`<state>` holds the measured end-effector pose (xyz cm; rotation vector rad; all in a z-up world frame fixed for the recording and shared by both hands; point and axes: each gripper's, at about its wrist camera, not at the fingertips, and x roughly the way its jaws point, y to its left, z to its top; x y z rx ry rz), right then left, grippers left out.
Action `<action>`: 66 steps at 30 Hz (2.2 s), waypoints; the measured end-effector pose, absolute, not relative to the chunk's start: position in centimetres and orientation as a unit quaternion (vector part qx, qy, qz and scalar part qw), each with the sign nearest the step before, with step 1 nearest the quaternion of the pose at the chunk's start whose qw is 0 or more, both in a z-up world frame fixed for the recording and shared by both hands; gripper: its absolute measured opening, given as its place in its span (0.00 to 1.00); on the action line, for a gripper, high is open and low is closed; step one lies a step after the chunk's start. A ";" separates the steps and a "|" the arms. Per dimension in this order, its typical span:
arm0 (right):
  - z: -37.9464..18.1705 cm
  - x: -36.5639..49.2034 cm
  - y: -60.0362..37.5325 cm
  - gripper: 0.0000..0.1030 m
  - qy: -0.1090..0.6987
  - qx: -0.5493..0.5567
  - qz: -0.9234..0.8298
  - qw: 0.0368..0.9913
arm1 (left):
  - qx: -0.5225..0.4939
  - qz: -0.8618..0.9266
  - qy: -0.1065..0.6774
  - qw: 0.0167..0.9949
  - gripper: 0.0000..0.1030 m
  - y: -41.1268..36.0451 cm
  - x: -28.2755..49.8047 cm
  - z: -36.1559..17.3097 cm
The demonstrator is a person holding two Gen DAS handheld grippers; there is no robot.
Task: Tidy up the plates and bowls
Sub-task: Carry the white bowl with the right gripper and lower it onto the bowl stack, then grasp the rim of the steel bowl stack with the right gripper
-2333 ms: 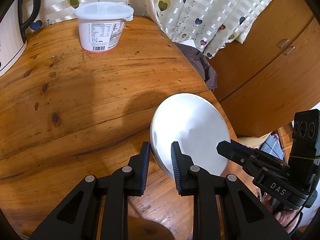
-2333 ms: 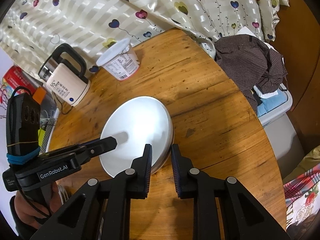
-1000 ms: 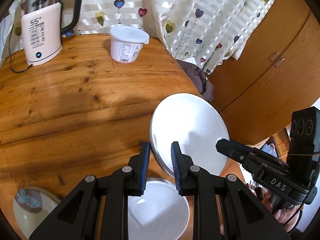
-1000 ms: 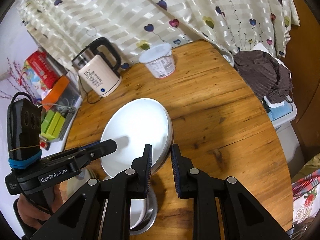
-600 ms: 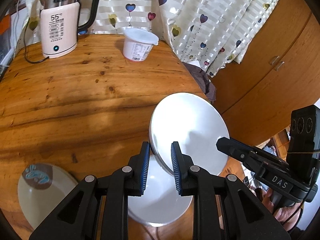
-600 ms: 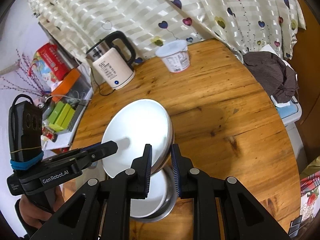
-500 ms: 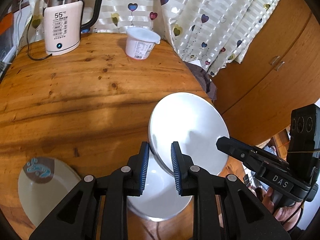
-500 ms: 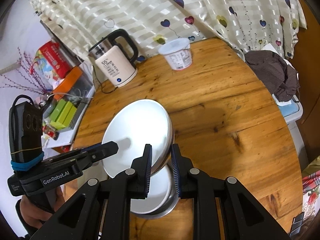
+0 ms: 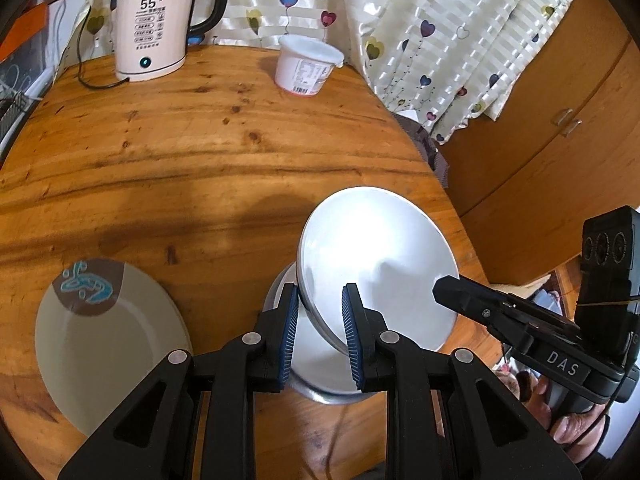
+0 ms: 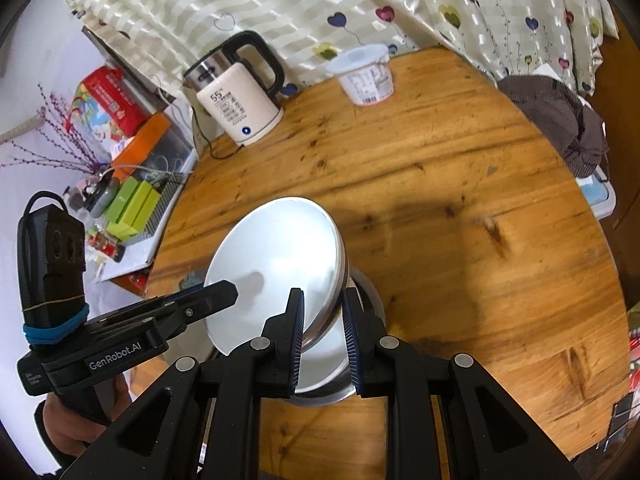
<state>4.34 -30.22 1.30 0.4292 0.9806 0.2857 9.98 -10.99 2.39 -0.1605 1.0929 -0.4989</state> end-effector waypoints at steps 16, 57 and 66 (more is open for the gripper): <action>-0.7 4.0 -30.0 0.19 0.489 0.209 0.146 0.834 | -0.071 -0.214 0.529 0.818 0.22 -10.8 8.9 0.7; -0.9 4.0 -30.4 0.14 0.485 0.190 0.144 0.841 | -0.108 -0.220 0.527 0.814 0.24 -10.4 8.8 -0.2; -1.2 4.1 -30.7 0.13 0.491 0.198 0.143 0.836 | -0.108 -0.223 0.523 0.816 0.24 -10.4 8.6 0.1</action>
